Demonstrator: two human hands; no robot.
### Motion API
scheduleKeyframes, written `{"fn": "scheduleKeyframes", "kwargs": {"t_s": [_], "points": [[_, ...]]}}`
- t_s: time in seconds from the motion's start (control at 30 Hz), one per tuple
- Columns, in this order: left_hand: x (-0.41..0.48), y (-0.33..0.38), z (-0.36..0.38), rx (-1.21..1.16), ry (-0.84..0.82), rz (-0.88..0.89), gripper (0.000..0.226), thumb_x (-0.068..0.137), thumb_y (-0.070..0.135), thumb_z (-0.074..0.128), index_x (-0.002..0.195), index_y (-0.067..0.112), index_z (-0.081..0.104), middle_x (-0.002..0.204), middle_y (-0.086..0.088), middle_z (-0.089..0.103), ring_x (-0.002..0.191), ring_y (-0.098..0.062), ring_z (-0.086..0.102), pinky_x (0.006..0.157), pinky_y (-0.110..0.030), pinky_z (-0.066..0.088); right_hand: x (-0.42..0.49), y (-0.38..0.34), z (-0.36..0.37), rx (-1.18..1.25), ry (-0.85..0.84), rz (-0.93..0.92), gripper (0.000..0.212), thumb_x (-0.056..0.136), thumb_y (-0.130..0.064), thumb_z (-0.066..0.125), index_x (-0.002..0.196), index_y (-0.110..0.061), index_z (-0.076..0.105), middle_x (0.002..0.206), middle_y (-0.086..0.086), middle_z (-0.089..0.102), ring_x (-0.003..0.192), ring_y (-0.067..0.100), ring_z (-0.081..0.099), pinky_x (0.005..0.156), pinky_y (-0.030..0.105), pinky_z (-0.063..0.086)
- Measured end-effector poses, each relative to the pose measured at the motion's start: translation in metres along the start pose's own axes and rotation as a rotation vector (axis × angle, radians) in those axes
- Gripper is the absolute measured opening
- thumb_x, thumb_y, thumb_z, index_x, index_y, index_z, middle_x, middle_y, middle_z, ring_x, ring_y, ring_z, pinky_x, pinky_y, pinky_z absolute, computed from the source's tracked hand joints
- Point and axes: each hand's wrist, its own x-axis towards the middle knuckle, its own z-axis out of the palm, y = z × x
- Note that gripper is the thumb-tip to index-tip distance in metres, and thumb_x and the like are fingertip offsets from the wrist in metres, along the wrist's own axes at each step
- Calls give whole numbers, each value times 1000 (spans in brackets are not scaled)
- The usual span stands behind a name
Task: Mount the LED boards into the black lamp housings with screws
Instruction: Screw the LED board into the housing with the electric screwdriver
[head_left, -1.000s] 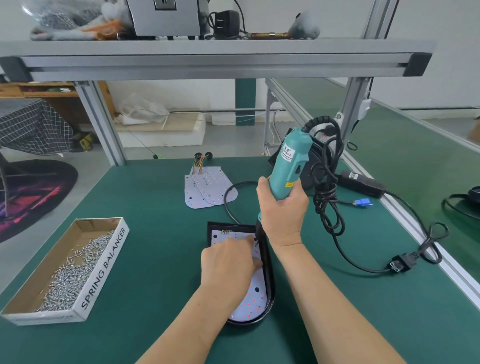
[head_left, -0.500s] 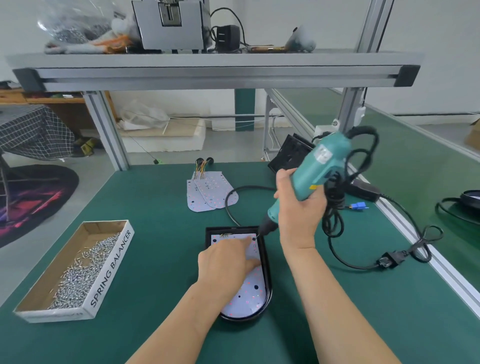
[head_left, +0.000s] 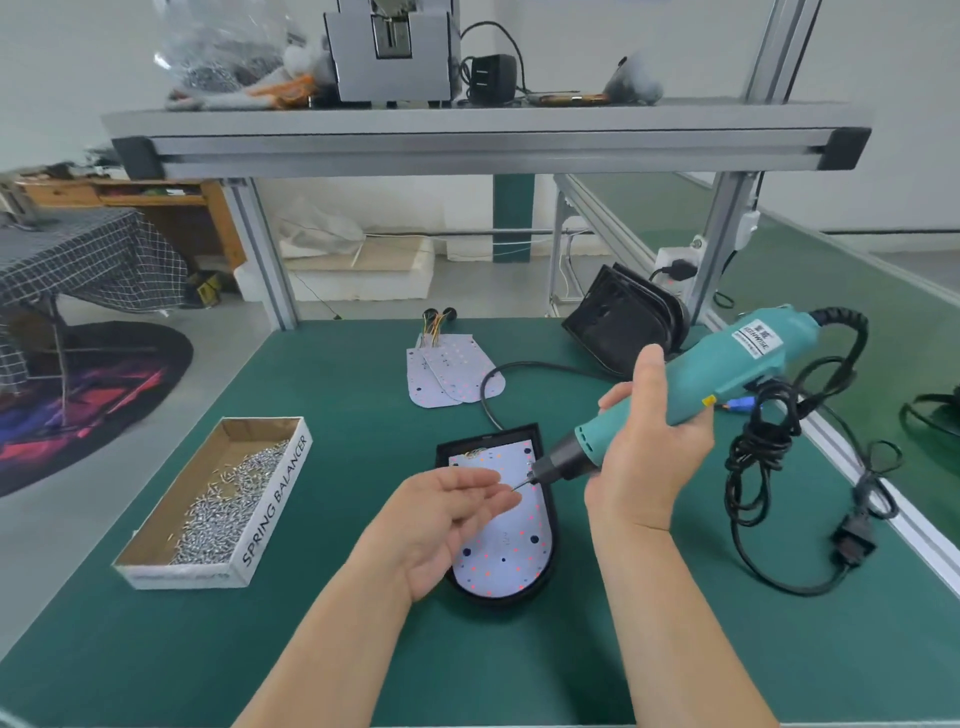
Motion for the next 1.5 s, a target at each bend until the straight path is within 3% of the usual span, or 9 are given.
{"fn": "scheduleKeyframes", "kwargs": {"t_s": [0.27,0.37,0.5,0.7,0.9,1.03,1.23,1.4,1.5], "points": [[-11,-11,-6,-71,-5,-66,10,86,5,67,88,-4,71,65,-8,63,49,-9,60,43,-12,49,-22,-8,0,31,10,1,18,81,-43,72,83,-32,58,57,1,56,56,16,48,67,37,41],[-14,-12,-7,-178,-20,-125,15,71,8,73,79,-2,80,66,-8,64,50,-8,61,42,-12,48,-26,-10,-1,29,15,-1,16,81,-44,72,80,-35,59,58,3,56,57,17,49,68,38,43],[-18,-14,-12,-261,-71,-124,20,74,-1,68,89,-10,77,76,-16,68,63,-14,69,52,-15,55,-27,-11,-2,22,28,-12,23,81,-43,72,84,-27,56,58,2,56,59,19,51,69,38,45],[-22,-17,-16,-117,-76,-62,13,76,-5,67,82,-7,78,82,-22,72,72,-23,75,58,-17,57,-28,-14,-1,32,29,-15,20,85,-37,72,82,-26,55,57,2,56,60,20,51,69,38,46],[-22,-18,-15,-131,-66,-54,8,70,3,73,73,-2,78,79,-20,72,69,-22,75,54,-17,56,-33,-18,1,14,11,-29,13,80,-44,71,69,-48,65,56,1,56,60,20,50,69,38,45],[-20,-20,-19,-185,-73,-67,15,73,-1,69,83,-7,78,84,-23,72,75,-25,76,58,-18,58,-34,-18,-1,12,11,-37,12,81,-43,71,77,-37,62,57,2,57,61,20,50,70,38,44],[-22,-22,-14,-246,-64,-117,15,77,6,71,84,-8,70,75,-20,68,61,-19,71,49,-18,56,-36,-20,-2,-4,-5,-55,13,82,-43,70,72,-48,64,56,0,56,58,17,50,67,34,44],[-24,-23,-8,-395,-73,-242,12,66,5,78,76,-3,77,72,-11,61,52,-13,57,41,-16,47,-35,-20,-5,3,-1,-67,20,81,-43,71,80,-29,57,56,1,57,59,20,51,66,35,44],[-25,-23,-6,-529,-110,-297,19,63,-3,78,81,-9,76,75,-14,60,53,-16,57,41,-17,48,-35,-22,-6,4,-12,-79,17,81,-43,70,77,-32,58,56,1,56,58,19,51,65,34,45]]}}
